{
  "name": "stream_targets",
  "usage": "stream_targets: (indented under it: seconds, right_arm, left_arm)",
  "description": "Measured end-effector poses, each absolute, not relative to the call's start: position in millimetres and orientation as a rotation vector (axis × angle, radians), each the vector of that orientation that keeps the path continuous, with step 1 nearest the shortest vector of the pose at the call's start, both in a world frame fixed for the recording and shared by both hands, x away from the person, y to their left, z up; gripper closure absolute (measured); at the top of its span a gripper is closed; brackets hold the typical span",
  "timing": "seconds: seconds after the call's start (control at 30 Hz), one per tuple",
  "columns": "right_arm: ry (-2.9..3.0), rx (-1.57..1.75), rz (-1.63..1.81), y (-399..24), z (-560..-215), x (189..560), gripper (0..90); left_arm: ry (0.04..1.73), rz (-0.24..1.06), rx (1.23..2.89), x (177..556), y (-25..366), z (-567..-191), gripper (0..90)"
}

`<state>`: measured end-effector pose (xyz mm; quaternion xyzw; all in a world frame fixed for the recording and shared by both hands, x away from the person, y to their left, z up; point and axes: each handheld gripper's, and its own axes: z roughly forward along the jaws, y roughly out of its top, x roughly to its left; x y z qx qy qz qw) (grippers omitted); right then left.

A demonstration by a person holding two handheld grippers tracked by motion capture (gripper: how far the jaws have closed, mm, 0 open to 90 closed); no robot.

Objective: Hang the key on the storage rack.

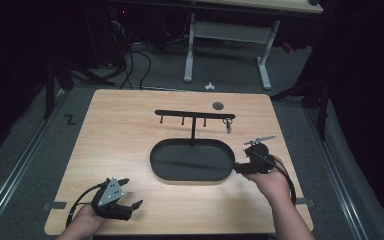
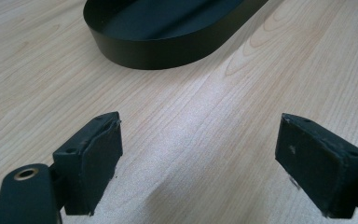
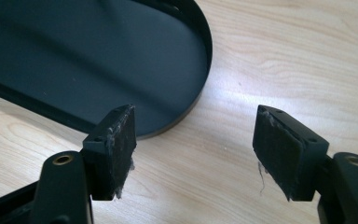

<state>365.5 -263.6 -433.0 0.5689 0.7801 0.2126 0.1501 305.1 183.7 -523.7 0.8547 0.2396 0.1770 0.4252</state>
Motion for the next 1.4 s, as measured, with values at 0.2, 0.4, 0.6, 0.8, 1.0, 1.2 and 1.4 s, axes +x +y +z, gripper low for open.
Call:
stream_targets:
  seconds: [0.2,0.4,0.6,0.8,1.0,1.2,1.4]
  right_arm:
    - [2.204,1.613,0.654,-268.2,-448.5,352.1,30.3]
    - [2.175,1.597,0.718,-269.1,-463.0,340.4,29.7]
    - [2.146,1.570,0.761,-265.5,-478.3,330.5,28.9]
    - [2.094,1.516,0.850,-260.3,-493.9,316.8,28.9]
    - [2.065,1.447,0.904,-257.6,-507.2,299.2,28.9]
    - [1.996,1.399,1.057,-263.7,-517.3,276.9,29.5]
    - [1.958,1.394,1.106,-261.7,-519.8,277.1,29.6]
  left_arm:
    - [0.600,0.443,2.139,305.1,183.7,-523.7,15.2]
    - [0.602,0.445,2.138,305.1,183.6,-523.7,15.2]
    - [0.603,0.444,2.136,305.1,183.7,-523.7,15.2]
    - [0.605,0.449,2.132,305.1,183.8,-523.9,15.2]
    - [0.611,0.453,2.128,305.2,184.6,-523.7,15.2]
    - [0.630,0.470,2.090,303.8,187.4,-523.3,15.2]
    - [0.645,0.487,2.101,304.1,185.6,-523.6,15.3]
